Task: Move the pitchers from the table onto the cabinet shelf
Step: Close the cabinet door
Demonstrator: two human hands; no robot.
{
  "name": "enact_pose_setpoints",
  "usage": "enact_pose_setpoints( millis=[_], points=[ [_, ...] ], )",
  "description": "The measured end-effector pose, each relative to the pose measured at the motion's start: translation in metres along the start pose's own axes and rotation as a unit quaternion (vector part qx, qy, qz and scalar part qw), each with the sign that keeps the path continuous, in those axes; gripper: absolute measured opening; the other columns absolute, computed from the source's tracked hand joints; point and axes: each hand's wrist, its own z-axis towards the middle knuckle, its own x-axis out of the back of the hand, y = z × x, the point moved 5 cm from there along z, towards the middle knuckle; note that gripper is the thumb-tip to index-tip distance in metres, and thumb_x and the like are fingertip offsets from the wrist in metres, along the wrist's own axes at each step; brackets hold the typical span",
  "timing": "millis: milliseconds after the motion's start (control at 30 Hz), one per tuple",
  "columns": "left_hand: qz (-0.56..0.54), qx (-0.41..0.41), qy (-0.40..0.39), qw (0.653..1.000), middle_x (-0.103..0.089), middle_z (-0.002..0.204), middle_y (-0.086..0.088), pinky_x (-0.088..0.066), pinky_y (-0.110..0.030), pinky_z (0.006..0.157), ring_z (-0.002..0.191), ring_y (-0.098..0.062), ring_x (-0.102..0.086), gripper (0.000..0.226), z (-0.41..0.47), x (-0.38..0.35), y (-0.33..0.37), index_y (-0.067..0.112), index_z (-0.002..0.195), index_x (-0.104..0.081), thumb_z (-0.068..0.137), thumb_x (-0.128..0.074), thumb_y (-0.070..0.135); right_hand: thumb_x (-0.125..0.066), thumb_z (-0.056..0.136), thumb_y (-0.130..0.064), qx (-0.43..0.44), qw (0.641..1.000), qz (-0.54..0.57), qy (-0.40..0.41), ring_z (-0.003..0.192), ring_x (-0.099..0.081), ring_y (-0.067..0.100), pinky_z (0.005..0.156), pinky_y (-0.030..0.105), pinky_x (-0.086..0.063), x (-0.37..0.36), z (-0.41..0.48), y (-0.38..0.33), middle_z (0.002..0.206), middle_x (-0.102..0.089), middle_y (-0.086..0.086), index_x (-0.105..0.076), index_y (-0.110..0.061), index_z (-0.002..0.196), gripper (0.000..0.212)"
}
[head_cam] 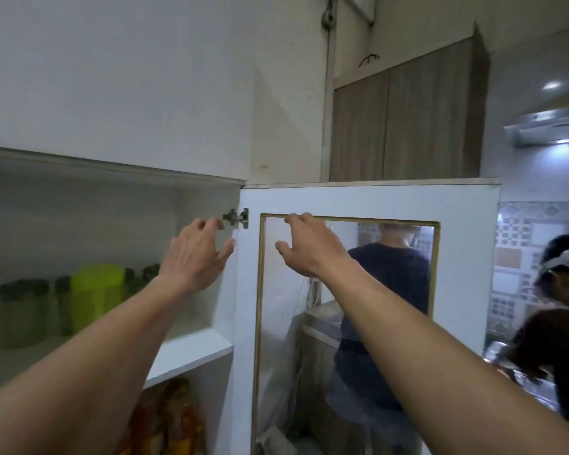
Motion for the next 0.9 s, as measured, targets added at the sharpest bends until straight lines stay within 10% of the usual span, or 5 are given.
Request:
enact_pose_setpoints(
  millis=[400, 900],
  points=[
    [-0.127, -0.087, -0.024, 0.988, -0.047, 0.141, -0.009, -0.045, -0.046, 0.095, 0.115, -0.029, -0.056, 0.046, 0.051, -0.019, 0.229, 0.023, 0.137, -0.043, 0.099, -0.035, 0.048, -0.049, 0.093, -0.032, -0.039, 0.975, -0.194, 0.100, 0.120, -0.049, 0.035, 0.096, 0.046, -0.045, 0.168, -0.041, 0.154, 0.123, -0.059, 0.016, -0.054, -0.006, 0.116, 0.034],
    [-0.104, -0.196, -0.100, 0.970, -0.019, 0.162, -0.007, -0.020, -0.061, 0.115, 0.150, -0.032, -0.012, 0.055, 0.102, -0.090, 0.369, 0.025, 0.154, -0.018, 0.102, -0.034, 0.037, -0.040, 0.100, -0.017, -0.138, 0.975, -0.176, 0.000, 0.131, -0.042, 0.035, 0.097, 0.046, -0.042, 0.167, -0.058, 0.277, 0.142, -0.050, 0.014, -0.038, -0.008, 0.144, 0.044]
  ],
)
